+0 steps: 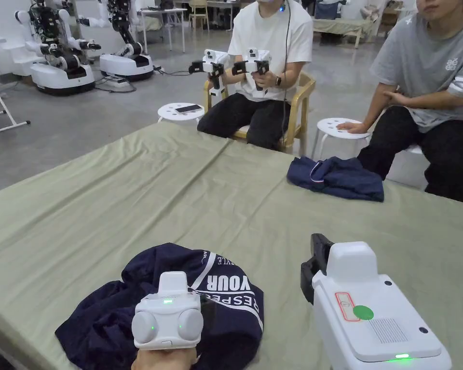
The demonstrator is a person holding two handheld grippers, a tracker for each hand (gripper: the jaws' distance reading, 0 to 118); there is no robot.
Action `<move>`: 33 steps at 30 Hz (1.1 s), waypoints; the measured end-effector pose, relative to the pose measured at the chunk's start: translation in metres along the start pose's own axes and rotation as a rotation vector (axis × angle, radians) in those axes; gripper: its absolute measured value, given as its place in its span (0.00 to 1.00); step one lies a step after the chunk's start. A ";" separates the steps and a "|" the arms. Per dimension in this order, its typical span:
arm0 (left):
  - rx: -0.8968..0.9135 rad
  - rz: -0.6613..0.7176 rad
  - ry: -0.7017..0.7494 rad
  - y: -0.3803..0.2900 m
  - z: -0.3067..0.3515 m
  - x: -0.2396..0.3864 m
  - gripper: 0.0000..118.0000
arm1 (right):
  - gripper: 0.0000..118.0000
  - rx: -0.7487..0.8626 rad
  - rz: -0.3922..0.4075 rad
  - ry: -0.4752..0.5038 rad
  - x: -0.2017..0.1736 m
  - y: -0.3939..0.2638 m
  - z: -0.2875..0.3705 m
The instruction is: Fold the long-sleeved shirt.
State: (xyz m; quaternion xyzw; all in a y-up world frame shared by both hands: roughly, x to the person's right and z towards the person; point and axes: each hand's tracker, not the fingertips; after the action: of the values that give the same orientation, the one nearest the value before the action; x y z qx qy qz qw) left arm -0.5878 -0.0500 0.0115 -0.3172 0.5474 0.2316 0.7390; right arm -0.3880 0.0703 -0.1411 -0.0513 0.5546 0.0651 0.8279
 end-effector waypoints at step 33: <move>0.412 0.002 -0.806 0.060 0.221 0.173 0.16 | 0.00 0.095 -0.041 -0.372 0.172 0.002 0.156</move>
State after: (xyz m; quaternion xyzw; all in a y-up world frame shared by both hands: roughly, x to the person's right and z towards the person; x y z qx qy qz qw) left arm -0.4320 0.1502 -0.1223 -0.0473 0.2509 0.2235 0.9407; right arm -0.1816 0.1052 -0.2412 -0.0106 0.3931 0.0303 0.9189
